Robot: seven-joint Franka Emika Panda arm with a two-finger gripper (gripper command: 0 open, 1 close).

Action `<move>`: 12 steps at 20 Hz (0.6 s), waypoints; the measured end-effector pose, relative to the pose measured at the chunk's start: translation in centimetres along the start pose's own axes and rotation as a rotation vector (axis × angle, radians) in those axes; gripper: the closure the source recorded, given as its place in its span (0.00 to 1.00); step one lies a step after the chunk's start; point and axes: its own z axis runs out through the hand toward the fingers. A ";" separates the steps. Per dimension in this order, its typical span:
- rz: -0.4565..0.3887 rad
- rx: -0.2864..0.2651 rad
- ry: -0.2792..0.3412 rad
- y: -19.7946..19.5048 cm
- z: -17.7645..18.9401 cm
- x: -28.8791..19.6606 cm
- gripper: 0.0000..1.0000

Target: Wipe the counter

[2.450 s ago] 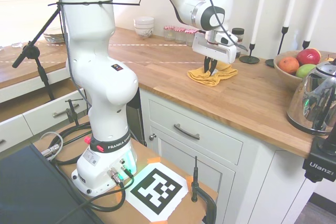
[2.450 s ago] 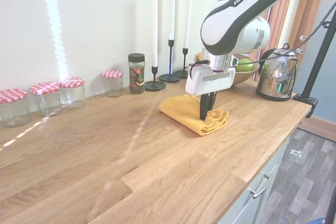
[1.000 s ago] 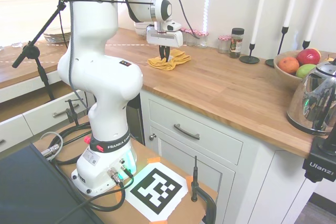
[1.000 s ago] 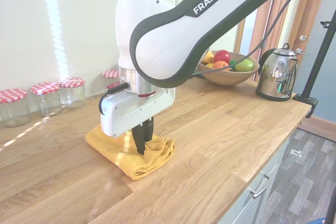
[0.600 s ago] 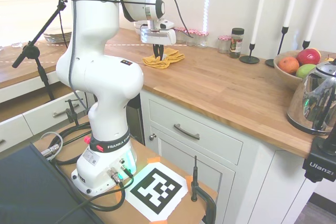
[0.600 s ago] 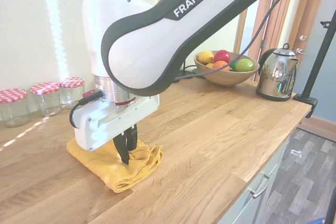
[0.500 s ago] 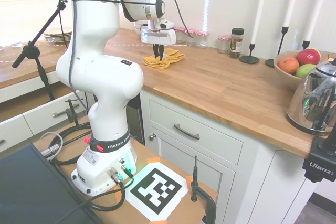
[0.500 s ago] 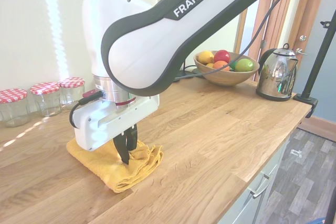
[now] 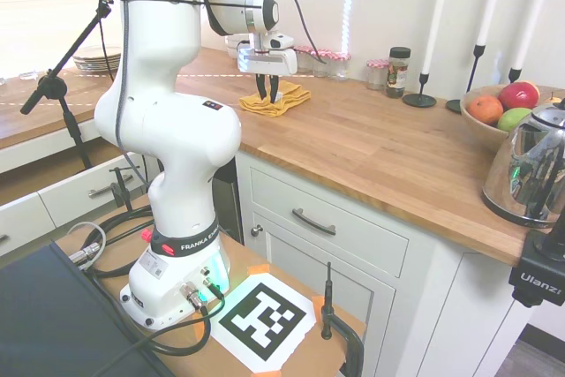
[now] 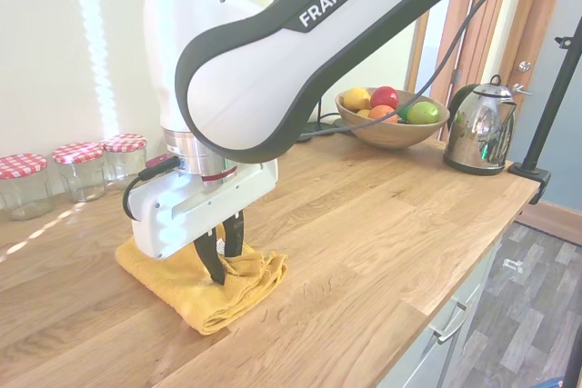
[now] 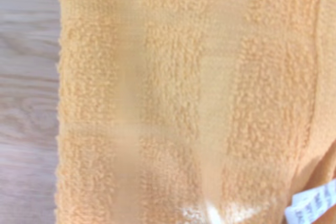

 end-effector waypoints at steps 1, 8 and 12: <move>0.000 0.000 0.000 0.0 0.0 0.0 0.00; 0.001 0.000 0.000 0.0 0.0 0.1 0.00; 0.001 0.008 0.005 0.0 -0.4 0.1 0.00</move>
